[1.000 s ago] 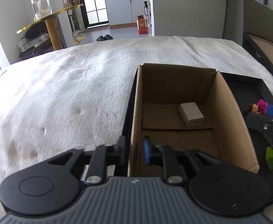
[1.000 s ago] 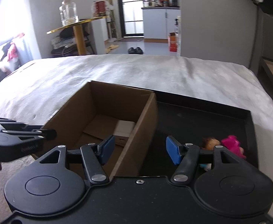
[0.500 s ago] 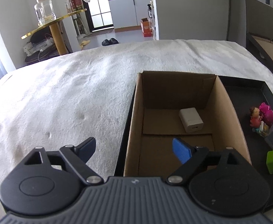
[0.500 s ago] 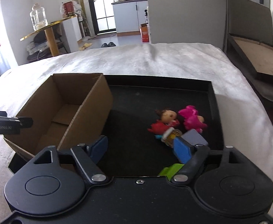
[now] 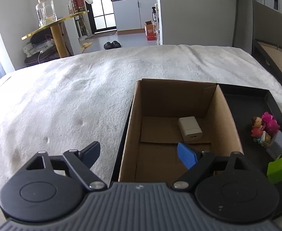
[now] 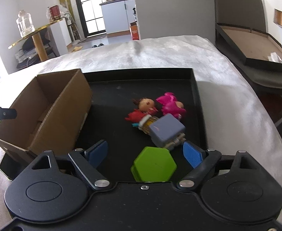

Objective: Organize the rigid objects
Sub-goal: 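Return the right tool to the tray and grasp the green hexagonal block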

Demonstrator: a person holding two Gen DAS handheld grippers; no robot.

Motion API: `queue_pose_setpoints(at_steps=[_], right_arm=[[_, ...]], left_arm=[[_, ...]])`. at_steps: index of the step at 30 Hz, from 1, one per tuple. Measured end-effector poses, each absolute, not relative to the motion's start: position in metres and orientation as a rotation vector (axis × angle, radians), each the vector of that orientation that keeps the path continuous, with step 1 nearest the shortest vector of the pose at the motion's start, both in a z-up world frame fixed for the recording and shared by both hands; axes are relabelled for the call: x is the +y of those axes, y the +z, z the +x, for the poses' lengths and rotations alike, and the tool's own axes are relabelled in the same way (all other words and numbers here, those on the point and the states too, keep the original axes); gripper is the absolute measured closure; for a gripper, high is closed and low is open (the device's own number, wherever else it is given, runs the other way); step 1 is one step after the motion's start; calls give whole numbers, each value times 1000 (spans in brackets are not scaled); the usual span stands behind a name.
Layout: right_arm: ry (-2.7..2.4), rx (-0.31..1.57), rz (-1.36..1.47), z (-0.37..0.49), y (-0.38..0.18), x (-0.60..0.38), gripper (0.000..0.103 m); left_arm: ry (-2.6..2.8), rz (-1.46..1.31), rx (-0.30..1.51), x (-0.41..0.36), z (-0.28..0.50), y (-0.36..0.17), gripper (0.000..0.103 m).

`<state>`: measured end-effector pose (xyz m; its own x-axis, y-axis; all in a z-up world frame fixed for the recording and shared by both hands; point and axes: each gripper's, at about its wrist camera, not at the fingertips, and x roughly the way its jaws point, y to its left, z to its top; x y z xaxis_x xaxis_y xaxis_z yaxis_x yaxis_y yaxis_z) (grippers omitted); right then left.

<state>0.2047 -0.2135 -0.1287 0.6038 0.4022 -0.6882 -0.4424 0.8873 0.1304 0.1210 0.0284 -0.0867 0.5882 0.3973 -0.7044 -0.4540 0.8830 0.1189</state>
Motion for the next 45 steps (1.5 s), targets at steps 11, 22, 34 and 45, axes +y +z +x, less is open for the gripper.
queue_pose_setpoints(at_steps=[11, 22, 34, 45], right_arm=[[428, 794, -78, 200, -147, -235, 11], [469, 816, -30, 210, -160, -231, 13], [485, 869, -30, 216, -175, -222, 51], [462, 846, -61, 214, -162, -222, 51]], left_arm=[[512, -56, 827, 21, 129, -87, 10], [532, -29, 868, 16, 135, -90, 0], [556, -9, 893, 13, 139, -90, 0], [528, -47, 883, 17, 135, -88, 0]])
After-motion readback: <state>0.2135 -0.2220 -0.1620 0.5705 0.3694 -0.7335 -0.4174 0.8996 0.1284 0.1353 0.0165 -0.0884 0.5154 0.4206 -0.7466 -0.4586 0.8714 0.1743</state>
